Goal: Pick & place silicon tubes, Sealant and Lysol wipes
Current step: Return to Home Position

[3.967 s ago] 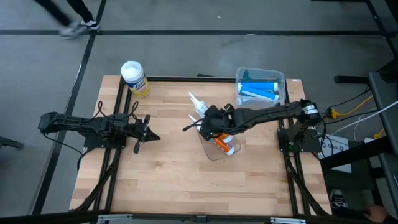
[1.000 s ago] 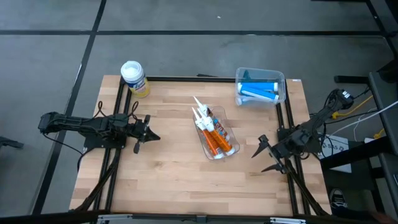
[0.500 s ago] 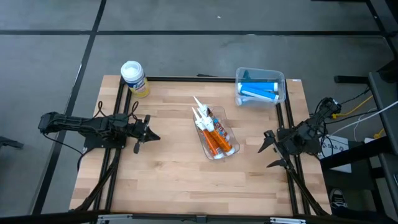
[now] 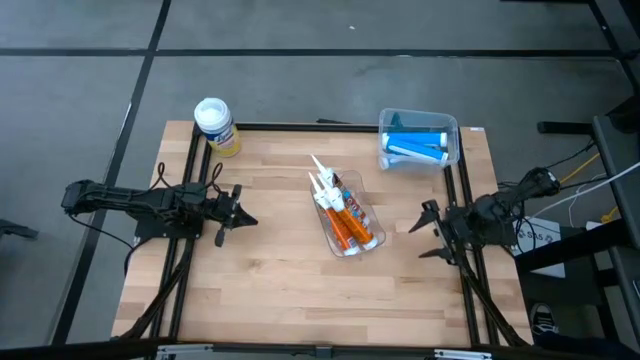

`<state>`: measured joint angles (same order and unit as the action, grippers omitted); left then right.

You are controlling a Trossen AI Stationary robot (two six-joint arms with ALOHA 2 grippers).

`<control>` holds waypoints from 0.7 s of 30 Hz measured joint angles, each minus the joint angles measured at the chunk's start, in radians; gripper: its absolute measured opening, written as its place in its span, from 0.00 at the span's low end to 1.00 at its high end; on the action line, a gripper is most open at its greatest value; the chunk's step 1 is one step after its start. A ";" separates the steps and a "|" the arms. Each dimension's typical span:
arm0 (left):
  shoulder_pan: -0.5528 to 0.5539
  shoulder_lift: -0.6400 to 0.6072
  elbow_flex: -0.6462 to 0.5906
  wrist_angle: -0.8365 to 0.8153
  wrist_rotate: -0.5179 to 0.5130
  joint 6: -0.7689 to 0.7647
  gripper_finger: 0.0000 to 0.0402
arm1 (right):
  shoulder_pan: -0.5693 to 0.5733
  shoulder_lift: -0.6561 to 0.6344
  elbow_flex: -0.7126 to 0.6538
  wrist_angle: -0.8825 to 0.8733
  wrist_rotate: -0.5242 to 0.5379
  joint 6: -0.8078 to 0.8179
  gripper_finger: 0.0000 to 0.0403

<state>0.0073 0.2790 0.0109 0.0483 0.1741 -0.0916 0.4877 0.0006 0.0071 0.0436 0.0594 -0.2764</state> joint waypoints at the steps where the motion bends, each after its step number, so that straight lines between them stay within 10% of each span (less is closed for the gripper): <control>1: 0.000 0.000 0.000 0.000 0.000 0.000 0.02 | -0.019 0.000 0.000 0.003 -0.019 0.001 0.82; 21: 0.000 0.000 0.000 0.000 0.000 0.000 0.03 | -0.164 0.003 0.000 -0.011 -0.018 0.062 0.82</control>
<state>0.0071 0.2790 0.0109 0.0486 0.1741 -0.0917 0.3233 0.0036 0.0067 0.0322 0.0414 -0.2142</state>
